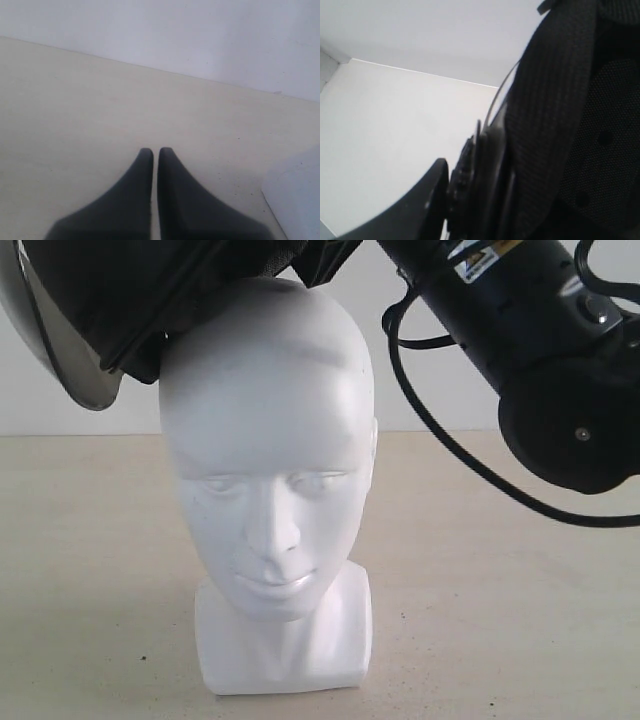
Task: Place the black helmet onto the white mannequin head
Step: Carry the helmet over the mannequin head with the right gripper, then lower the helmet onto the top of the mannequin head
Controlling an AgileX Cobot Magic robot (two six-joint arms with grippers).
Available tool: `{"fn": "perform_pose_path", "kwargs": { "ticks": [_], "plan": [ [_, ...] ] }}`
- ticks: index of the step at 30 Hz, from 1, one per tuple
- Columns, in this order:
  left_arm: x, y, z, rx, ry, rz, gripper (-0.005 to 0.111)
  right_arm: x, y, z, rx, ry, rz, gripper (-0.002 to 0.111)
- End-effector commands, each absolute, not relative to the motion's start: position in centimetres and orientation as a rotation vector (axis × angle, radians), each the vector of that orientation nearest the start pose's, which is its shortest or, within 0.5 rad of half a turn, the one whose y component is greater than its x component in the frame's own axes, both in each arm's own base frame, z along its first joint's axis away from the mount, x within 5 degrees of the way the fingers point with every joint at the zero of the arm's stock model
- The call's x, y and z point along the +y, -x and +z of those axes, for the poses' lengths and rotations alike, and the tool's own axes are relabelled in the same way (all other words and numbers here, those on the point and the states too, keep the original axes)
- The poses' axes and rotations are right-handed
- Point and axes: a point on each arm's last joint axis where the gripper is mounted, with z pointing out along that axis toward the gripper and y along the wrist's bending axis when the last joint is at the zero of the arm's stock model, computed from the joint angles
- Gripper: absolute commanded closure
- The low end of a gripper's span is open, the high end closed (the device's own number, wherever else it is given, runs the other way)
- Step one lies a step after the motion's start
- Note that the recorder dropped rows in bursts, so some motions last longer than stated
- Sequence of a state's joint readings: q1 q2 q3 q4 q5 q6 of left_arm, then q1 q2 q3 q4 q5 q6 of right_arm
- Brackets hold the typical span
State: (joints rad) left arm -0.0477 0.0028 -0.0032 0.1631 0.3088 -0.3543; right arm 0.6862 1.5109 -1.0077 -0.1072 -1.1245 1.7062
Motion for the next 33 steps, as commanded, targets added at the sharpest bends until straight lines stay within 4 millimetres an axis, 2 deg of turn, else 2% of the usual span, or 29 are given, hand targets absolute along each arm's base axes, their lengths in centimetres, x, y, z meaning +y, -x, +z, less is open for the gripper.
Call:
{"fn": "perform_pose_path", "kwargs": {
  "ticks": [1, 7, 14, 19, 26, 33],
  "plan": [
    [0.2, -5.4, 18.6, 1.78, 0.174, -0.136, 0.102, 20.4, -23.7, 40.7, 0.855, -0.309, 2.225, 0.108],
    [0.2, -5.4, 18.6, 1.78, 0.174, -0.136, 0.102, 20.4, -23.6, 40.7, 0.861, -0.3, 2.223, 0.108],
    [0.2, -5.4, 18.6, 1.78, 0.174, -0.136, 0.102, 18.7, -22.4, 38.8, 0.896, -0.375, 2.143, 0.108],
    [0.2, -5.4, 18.6, 1.78, 0.174, -0.136, 0.102, 17.9, -21.4, 38.7, 0.892, -0.362, 2.114, 0.108],
    [0.2, -5.4, 18.6, 1.78, 0.174, -0.136, 0.102, 17.7, -21.3, 36.6, 0.964, -0.409, 2.077, 0.108],
    [0.2, -5.4, 18.6, 1.78, 0.174, -0.136, 0.102, 17.7, -21.3, 36.4, 0.969, -0.394, 2.046, 0.108]
  ]
}}
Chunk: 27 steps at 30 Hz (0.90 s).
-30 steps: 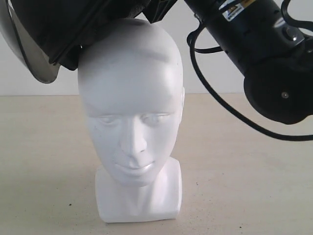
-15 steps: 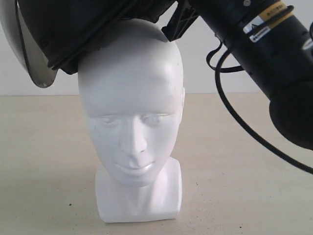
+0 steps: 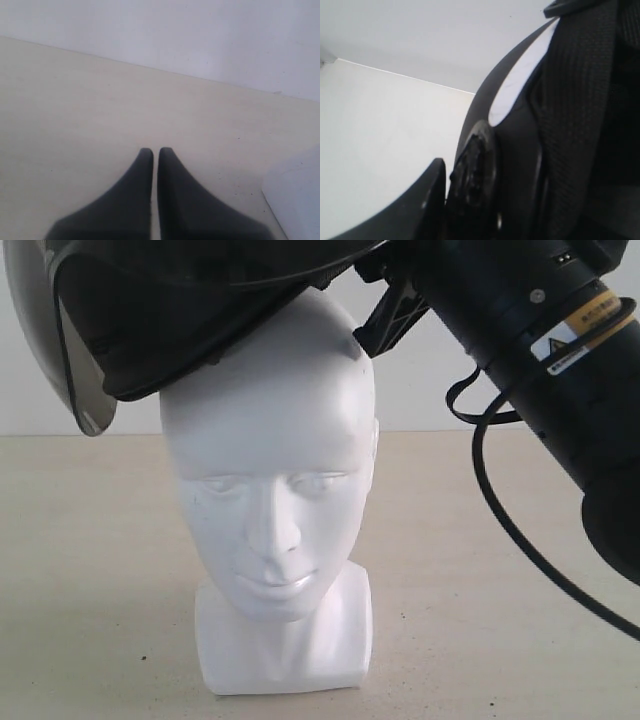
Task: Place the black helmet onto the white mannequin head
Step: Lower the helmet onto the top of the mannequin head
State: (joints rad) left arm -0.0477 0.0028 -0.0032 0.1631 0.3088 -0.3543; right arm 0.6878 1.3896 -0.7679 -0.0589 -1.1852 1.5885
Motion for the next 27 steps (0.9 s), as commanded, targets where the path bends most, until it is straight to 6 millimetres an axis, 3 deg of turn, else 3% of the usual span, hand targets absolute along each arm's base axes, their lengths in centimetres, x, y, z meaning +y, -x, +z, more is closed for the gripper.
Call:
{"fn": "perform_pose_path", "kwargs": {
  "ticks": [1, 27],
  "plan": [
    [0.18, -5.44, 18.58, 1.78, 0.174, -0.136, 0.102, 17.66, -21.34, 36.43, 0.969, -0.391, 2.042, 0.108],
    [0.18, -5.44, 18.58, 1.78, 0.174, -0.136, 0.102, 17.97, -21.98, 35.53, 1.097, -0.424, 1.922, 0.108]
  ]
}}
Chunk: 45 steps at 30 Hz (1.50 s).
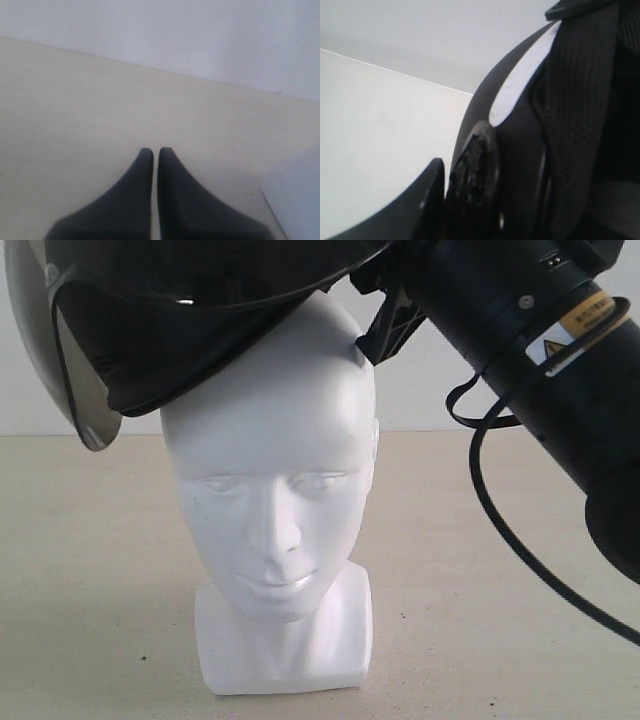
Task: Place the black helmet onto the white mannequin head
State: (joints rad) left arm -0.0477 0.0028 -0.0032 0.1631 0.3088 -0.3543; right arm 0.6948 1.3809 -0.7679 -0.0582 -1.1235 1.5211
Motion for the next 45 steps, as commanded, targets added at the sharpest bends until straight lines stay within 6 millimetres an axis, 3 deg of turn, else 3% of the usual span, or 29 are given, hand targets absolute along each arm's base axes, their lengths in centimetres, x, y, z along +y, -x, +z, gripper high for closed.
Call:
{"fn": "perform_pose_path", "kwargs": {
  "ticks": [1, 16, 26, 45],
  "plan": [
    [0.2, -5.4, 18.6, 1.78, 0.174, -0.136, 0.102, 18.0, -22.0, 35.5, 1.105, -0.422, 1.912, 0.108],
    [0.2, -5.4, 18.6, 1.78, 0.174, -0.136, 0.102, 18.1, -22.3, 34.9, 1.172, -0.433, 1.847, 0.108],
    [0.2, -5.4, 18.6, 1.78, 0.174, -0.136, 0.102, 17.4, -21.9, 33.0, 1.174, -0.491, 1.843, 0.108],
    [0.2, -5.4, 18.6, 1.78, 0.174, -0.136, 0.102, 17.5, -22.1, 31.9, 1.285, -0.533, 1.781, 0.108]
  ]
}}
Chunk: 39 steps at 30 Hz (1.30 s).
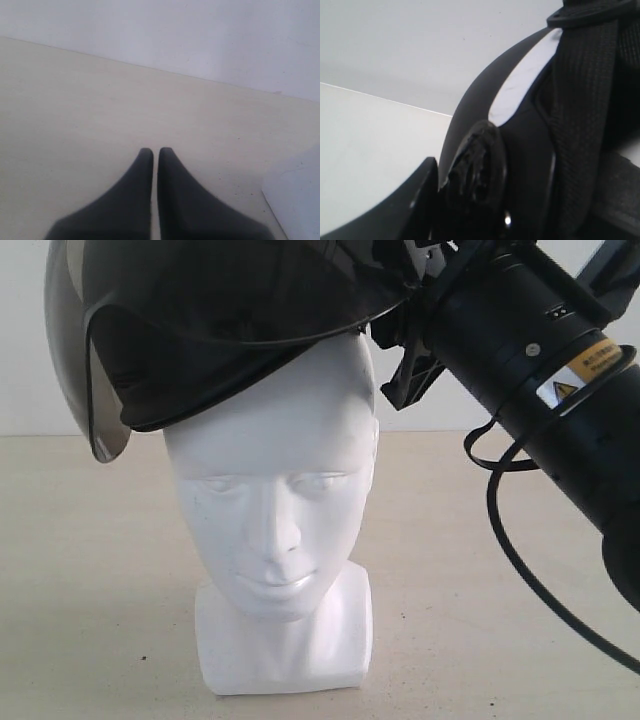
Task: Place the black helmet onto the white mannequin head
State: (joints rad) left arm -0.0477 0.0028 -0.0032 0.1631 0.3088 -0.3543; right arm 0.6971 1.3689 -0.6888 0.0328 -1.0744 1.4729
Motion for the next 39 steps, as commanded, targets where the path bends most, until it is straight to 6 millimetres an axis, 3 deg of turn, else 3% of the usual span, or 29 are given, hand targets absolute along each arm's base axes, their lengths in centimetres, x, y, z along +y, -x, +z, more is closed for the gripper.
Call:
{"fn": "perform_pose_path", "kwargs": {
  "ticks": [1, 39],
  "plan": [
    [0.2, -5.4, 18.6, 1.78, 0.174, -0.136, 0.102, 17.5, -22.2, 31.9, 1.293, -0.536, 1.777, 0.108],
    [0.2, -5.4, 18.6, 1.78, 0.174, -0.136, 0.102, 18.2, -22.1, 30.8, 1.457, -0.508, 1.715, 0.108]
  ]
}}
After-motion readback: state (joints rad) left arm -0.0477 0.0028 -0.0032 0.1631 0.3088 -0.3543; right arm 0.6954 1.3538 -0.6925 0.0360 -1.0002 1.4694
